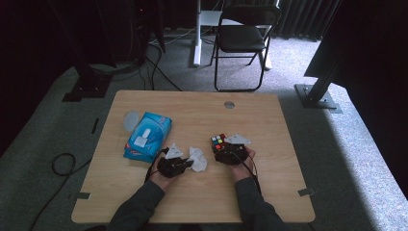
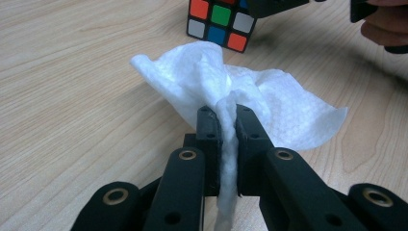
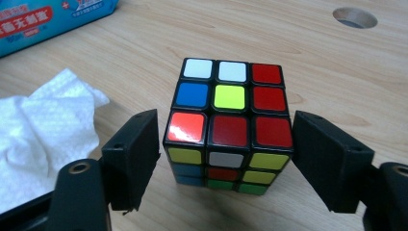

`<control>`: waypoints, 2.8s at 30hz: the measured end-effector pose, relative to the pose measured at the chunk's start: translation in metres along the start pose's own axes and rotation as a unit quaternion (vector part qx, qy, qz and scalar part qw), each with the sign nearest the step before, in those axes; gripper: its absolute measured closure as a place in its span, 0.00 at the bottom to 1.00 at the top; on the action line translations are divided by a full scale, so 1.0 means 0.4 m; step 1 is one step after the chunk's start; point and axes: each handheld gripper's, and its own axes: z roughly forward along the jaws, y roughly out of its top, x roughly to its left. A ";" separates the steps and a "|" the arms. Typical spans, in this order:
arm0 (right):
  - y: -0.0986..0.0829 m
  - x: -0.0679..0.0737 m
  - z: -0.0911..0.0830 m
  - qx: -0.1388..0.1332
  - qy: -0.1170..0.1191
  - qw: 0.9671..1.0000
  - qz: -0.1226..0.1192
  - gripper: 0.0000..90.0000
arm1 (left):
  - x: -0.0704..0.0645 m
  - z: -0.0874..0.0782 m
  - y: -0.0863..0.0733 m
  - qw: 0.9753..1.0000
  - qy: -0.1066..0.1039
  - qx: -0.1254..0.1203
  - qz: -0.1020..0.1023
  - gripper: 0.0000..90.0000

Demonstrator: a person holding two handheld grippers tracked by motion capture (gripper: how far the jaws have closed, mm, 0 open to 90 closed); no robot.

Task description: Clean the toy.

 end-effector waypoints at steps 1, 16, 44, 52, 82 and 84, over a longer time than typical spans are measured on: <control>0.000 -0.003 -0.003 0.000 0.001 1.000 -0.005 0.29 | 0.000 0.000 0.000 1.000 0.000 0.000 0.000 0.92; 0.024 -0.061 -0.046 -0.005 0.071 0.995 -0.077 0.31 | -0.001 0.003 -0.001 1.000 -0.001 0.003 0.001 0.92; 0.003 -0.049 0.004 0.014 0.065 0.997 -0.046 0.32 | 0.000 0.003 -0.001 1.000 0.000 0.001 0.000 0.92; -0.002 -0.045 0.006 0.008 0.056 0.998 -0.032 0.37 | -0.001 0.003 -0.001 1.000 -0.001 0.001 0.001 0.92; -0.030 -0.045 -0.019 -0.033 -0.023 0.999 0.023 0.38 | -0.001 0.002 0.000 1.000 0.000 0.002 0.001 0.92; -0.034 -0.047 -0.022 -0.034 -0.039 0.998 0.035 0.38 | -0.001 0.003 0.000 1.000 -0.001 0.002 0.001 0.92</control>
